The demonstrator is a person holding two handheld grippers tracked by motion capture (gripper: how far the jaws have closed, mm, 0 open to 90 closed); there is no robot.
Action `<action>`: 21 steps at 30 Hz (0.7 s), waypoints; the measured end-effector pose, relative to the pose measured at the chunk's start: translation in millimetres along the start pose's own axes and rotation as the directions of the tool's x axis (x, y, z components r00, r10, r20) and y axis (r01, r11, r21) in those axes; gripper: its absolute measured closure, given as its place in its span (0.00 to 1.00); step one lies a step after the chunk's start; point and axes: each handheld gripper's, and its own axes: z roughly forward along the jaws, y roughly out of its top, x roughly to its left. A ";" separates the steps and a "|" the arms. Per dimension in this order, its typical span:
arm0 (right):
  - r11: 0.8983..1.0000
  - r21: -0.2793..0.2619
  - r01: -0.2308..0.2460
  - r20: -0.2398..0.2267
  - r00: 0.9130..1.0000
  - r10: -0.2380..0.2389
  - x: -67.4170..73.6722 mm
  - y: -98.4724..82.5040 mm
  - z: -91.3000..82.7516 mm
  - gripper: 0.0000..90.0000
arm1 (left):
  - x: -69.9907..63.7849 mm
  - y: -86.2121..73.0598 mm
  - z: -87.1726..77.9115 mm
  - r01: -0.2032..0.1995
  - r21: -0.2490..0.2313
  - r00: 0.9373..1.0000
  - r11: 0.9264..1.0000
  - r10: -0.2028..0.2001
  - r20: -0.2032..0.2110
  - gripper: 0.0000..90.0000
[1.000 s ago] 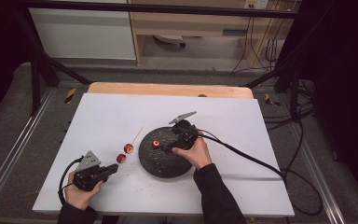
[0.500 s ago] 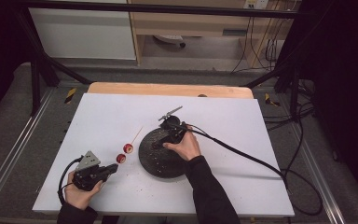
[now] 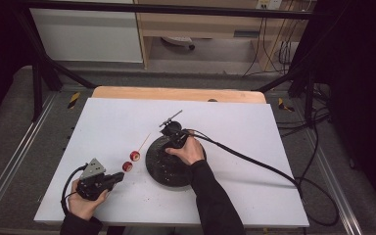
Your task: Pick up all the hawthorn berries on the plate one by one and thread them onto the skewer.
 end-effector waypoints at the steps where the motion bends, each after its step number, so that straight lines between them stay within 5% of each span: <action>1: 1.000 -0.001 -0.007 -0.003 1.000 0.007 0.0 0.5 1.2 0.39 | 0.0 0.0 0.0 0.000 0.000 1.000 1.000 0.000 0.001 0.98; 21: 0.998 0.053 -0.037 -0.030 0.999 0.038 -2.8 -1.3 15.7 0.65 | 0.8 -0.2 -0.7 0.001 -0.001 1.000 1.000 -0.001 -0.003 0.98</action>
